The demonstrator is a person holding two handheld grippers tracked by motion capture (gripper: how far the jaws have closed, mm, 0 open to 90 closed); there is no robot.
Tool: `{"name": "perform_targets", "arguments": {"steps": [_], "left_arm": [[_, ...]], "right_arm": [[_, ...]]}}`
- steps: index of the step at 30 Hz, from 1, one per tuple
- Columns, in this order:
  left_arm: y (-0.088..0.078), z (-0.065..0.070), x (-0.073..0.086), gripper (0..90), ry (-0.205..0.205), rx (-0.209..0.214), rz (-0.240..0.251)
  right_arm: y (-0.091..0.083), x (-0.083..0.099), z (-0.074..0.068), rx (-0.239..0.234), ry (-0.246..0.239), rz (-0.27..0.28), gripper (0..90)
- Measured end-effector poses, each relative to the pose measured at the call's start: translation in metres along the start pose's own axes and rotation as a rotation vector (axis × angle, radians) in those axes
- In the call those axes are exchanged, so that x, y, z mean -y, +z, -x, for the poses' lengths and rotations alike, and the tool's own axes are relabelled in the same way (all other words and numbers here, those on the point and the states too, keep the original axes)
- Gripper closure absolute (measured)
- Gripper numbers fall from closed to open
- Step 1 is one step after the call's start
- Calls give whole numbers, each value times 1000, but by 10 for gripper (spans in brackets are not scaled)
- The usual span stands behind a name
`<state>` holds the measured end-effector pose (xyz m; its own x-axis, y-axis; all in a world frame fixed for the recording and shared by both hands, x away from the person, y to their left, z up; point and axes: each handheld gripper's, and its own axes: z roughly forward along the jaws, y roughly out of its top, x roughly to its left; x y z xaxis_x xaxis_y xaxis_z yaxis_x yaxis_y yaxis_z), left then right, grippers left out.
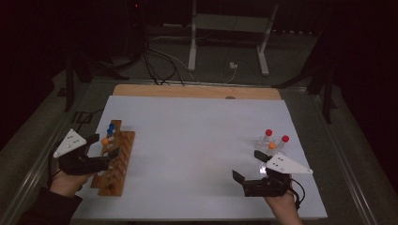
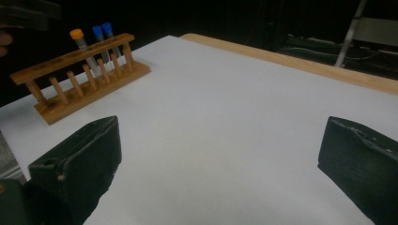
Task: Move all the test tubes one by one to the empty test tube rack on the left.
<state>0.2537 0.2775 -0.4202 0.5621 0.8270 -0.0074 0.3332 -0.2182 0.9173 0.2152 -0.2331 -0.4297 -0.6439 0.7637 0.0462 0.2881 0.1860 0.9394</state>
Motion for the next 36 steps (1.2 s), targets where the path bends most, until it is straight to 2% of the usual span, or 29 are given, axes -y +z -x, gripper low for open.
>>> {"name": "perform_targets", "arguments": {"steps": [5,6,11,17,22,27,29,30,32,36], "left_arm": [[0,24,-5,66,8,78,52],[1,28,-5,61,10,104,53],[9,50,-3,61,44,179,53],[20,66,6,61,63,236,43],[24,72,10,61,73,251,41],[28,74,13,61,85,251,24],[28,75,13,62,88,255,21],[29,75,13,61,92,250,20],[29,76,13,61,93,258,15],[30,76,14,62,93,255,14]], "right_arm": [[-5,-3,9,30,4,14,0],[-7,-4,11,41,3,17,0],[-17,-4,28,104,17,20,0],[-19,4,49,199,27,-19,0],[-16,13,64,266,50,-74,0],[-10,22,75,340,68,-130,71],[-8,24,77,373,76,-143,175],[-6,24,77,376,75,-153,185],[-2,26,79,400,78,-177,262],[4,28,83,411,81,-218,396]]}}
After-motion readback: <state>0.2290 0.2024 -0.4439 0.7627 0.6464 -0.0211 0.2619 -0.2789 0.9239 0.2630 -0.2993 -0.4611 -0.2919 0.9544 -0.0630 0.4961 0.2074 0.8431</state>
